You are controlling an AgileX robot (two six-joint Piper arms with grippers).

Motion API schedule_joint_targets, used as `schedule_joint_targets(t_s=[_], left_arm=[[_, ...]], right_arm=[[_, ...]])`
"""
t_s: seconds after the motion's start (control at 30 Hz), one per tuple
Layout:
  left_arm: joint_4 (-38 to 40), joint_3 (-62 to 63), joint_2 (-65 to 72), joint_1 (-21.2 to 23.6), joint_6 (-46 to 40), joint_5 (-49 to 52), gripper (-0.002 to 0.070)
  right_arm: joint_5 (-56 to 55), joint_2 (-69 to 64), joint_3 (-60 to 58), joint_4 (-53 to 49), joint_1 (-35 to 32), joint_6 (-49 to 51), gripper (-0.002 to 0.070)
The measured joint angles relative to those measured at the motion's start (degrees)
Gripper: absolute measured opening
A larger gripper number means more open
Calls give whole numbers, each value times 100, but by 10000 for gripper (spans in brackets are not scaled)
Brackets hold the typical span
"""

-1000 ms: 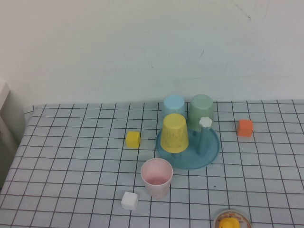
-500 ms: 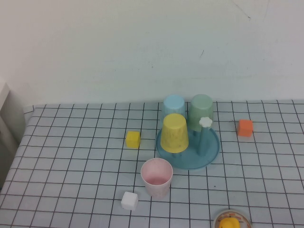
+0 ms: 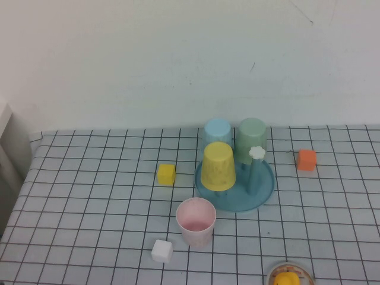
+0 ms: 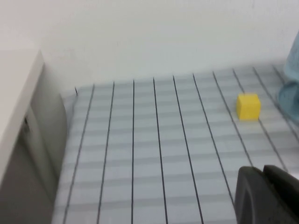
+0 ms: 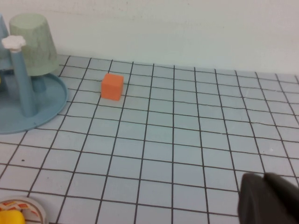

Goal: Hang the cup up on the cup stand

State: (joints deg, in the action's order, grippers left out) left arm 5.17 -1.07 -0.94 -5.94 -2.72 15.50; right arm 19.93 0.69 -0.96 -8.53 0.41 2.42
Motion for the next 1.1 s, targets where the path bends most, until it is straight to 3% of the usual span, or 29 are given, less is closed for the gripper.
schedule_joint_targets(t_s=[0.13, 0.43, 0.6, 0.93, 1.0, 1.03, 1.1], left_arm=[[0, 0, 0, 0, 0, -830, -1], [0, 0, 0, 0, -21, -4129, -1], [128, 0, 0, 0, 501, -5160, -1], [123, 0, 0, 0, 1074, -5617, -1], [109, 179, 0, 0, 1074, -5053, -1], [98, 593, 0, 0, 1074, -3978, -1], [100, 1202, 13, 0, 1023, -2790, -1]], right_arm=[[-189, 0, -34, -144, 0, 0, -1], [-2347, 0, -59, -562, 0, 0, -1], [-2984, 0, -59, -563, 0, 0, -1], [-3195, 0, 7, -386, 0, -242, -1], [-2896, 0, 289, -349, 0, -242, -1], [-2449, 0, 711, -336, 0, -242, -1], [-1961, -54, 1119, -324, 0, -274, -1]])
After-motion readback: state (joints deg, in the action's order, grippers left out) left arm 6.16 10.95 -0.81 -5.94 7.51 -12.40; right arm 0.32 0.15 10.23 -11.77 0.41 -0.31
